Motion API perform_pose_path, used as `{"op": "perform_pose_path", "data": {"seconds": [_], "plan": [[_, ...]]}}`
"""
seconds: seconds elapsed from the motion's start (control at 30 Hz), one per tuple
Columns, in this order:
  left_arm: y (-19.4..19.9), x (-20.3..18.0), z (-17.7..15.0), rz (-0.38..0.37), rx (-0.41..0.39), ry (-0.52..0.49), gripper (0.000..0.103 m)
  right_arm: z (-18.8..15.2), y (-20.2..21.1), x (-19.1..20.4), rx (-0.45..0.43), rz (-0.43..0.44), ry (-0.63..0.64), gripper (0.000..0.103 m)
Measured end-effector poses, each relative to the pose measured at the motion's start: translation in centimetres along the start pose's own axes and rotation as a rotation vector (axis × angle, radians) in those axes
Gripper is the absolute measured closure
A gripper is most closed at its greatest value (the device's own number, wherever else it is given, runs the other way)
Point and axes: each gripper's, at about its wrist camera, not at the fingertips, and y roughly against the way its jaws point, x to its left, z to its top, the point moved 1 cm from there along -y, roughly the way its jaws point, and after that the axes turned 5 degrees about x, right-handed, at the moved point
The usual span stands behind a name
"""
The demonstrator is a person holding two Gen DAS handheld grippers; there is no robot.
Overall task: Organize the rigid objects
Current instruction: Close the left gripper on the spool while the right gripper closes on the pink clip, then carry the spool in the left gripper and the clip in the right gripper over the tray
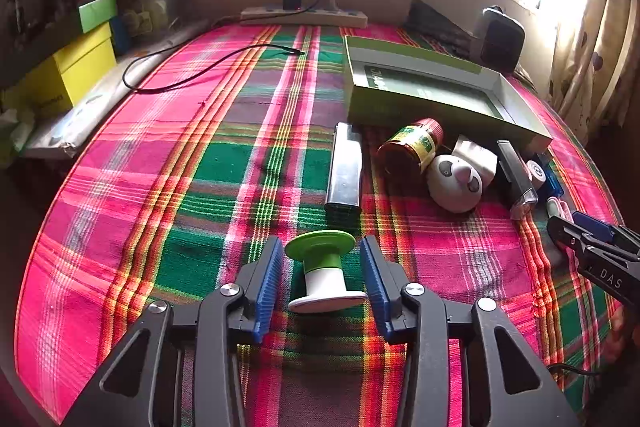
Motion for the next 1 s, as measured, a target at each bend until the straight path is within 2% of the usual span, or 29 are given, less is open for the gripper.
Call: {"op": "perform_pose_path", "data": {"seconds": [0.17,0.23,0.33,0.77,1.0], "plan": [[0.0,0.0,0.0,0.001,0.001,-0.005,0.067,0.0,0.1,-0.1,-0.003,0.005,0.003,0.058],[0.0,0.0,0.0,0.0,0.001,-0.003,0.067,0.0,0.1,-0.1,-0.005,0.006,0.005,0.069],[0.0,0.1,0.0,0.0,0.0,-0.006,0.067,0.0,0.2,0.0,-0.007,0.011,0.015,0.076],[0.5,-0.6,0.2,-0.03,-0.001,-0.028,0.068,-0.2,0.8,-0.2,-0.026,0.053,0.02,0.079],[1.2,-1.2,1.1,-0.054,-0.012,-0.044,0.068,-0.1,2.1,-0.5,-0.067,0.064,0.013,0.079]]}}
